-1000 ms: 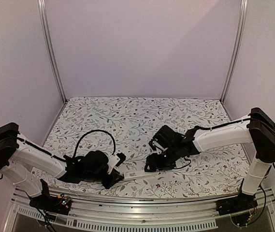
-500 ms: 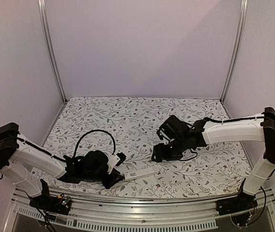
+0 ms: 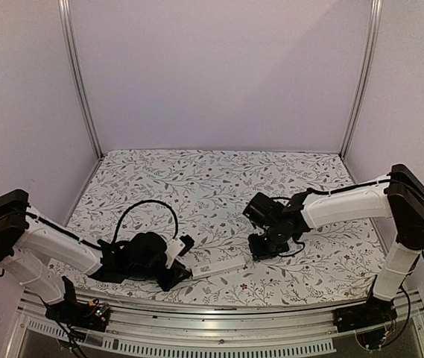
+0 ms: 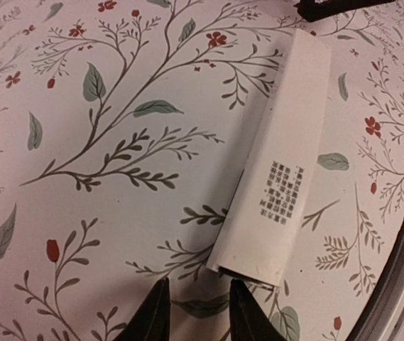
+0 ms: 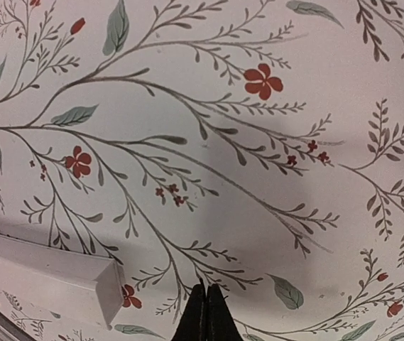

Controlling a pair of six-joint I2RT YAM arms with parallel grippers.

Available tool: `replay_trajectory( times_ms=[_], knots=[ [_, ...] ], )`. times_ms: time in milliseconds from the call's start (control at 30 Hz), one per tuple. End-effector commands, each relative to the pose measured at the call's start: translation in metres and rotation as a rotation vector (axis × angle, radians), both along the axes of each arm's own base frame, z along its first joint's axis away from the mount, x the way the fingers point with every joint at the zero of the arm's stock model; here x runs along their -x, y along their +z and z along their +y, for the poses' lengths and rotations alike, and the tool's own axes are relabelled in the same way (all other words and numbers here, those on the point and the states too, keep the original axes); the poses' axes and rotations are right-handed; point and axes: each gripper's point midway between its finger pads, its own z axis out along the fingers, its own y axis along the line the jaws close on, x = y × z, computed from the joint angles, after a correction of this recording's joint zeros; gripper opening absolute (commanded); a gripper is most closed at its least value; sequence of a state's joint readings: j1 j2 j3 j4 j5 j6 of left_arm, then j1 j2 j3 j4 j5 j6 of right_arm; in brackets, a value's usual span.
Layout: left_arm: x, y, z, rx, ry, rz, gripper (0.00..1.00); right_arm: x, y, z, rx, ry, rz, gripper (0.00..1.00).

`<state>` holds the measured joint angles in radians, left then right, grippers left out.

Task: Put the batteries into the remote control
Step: Adjust the remote control at the center of the board.

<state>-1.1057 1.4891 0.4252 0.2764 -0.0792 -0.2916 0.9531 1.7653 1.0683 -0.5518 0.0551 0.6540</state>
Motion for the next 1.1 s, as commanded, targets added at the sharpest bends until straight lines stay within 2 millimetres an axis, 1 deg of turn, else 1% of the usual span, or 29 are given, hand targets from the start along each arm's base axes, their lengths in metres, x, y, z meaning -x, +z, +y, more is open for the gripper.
replay_trajectory(
  times_ms=[0,100,167,367,500,567,667,733,833,933,1067],
  knots=[
    [0.005,0.005,-0.003,0.029,-0.019,-0.007,0.29,0.006,-0.006,0.006,0.052,0.026,-0.005,0.00],
    [0.005,0.005,-0.004,0.029,-0.022,-0.008,0.28,0.013,-0.012,0.022,0.045,0.061,0.012,0.00],
    [0.005,0.005,-0.005,0.029,-0.023,-0.007,0.28,0.016,-0.017,0.028,0.041,0.072,0.022,0.00],
    [0.006,0.005,-0.005,0.030,-0.027,-0.004,0.28,0.013,-0.014,0.040,0.030,0.088,0.008,0.00],
    [0.006,0.005,-0.005,0.029,-0.030,-0.004,0.28,0.016,-0.016,0.043,0.025,0.098,0.015,0.00],
    [0.006,0.005,-0.006,0.031,-0.032,-0.004,0.28,0.016,-0.014,0.049,0.014,0.105,0.013,0.00],
    [0.007,0.005,-0.007,0.032,-0.035,-0.003,0.28,0.021,-0.017,0.056,0.005,0.120,0.025,0.00],
    [0.007,0.005,-0.006,0.031,-0.034,-0.002,0.28,0.024,-0.021,0.055,0.011,0.120,0.036,0.00],
    [0.007,0.005,-0.004,0.030,-0.029,-0.003,0.27,0.024,-0.022,0.051,0.024,0.113,0.033,0.00],
    [0.005,0.008,-0.001,0.040,-0.013,-0.010,0.26,0.023,-0.023,0.042,0.051,0.104,0.020,0.00],
    [0.006,0.008,0.002,0.041,-0.003,-0.007,0.26,0.016,-0.018,0.029,0.061,0.087,0.009,0.00]
  ],
)
